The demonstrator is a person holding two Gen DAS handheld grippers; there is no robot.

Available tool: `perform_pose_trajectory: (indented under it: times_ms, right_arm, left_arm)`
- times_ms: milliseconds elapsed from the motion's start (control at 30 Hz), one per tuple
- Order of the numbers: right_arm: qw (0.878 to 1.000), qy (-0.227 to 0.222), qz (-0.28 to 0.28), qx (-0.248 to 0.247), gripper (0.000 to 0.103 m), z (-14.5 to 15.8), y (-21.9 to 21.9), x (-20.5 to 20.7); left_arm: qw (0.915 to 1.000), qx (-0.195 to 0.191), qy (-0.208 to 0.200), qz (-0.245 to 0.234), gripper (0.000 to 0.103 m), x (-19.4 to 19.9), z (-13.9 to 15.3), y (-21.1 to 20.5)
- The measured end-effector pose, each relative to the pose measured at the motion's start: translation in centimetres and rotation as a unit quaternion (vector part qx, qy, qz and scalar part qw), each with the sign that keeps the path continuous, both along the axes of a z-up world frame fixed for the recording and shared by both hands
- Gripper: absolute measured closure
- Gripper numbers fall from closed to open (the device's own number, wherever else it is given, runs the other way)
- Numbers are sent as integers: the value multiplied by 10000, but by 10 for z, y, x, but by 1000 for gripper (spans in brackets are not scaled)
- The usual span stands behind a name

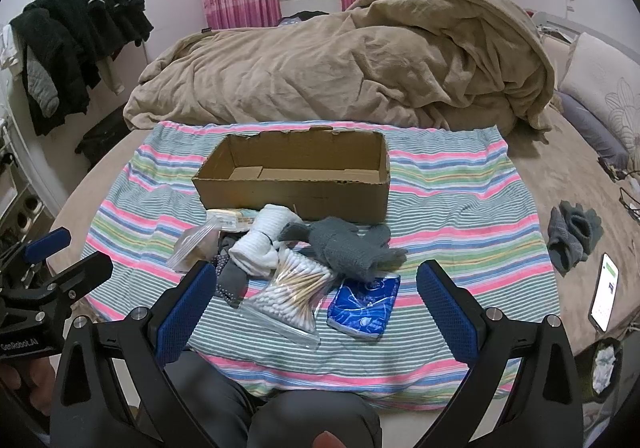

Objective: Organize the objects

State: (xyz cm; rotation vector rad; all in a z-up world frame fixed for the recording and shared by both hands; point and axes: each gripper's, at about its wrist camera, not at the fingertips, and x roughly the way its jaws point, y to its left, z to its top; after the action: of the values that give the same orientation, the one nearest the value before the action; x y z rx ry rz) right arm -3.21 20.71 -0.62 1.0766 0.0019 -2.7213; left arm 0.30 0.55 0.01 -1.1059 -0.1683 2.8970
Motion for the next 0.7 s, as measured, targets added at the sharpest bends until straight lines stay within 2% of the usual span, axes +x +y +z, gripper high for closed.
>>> perform_pose_trajectory:
  times_ms: [700]
  right_arm:
    - [10000,-44,-60,-36,1,-2,2,0]
  left_arm:
    - [10000,4,-68,33,0,-2,-3,-3]
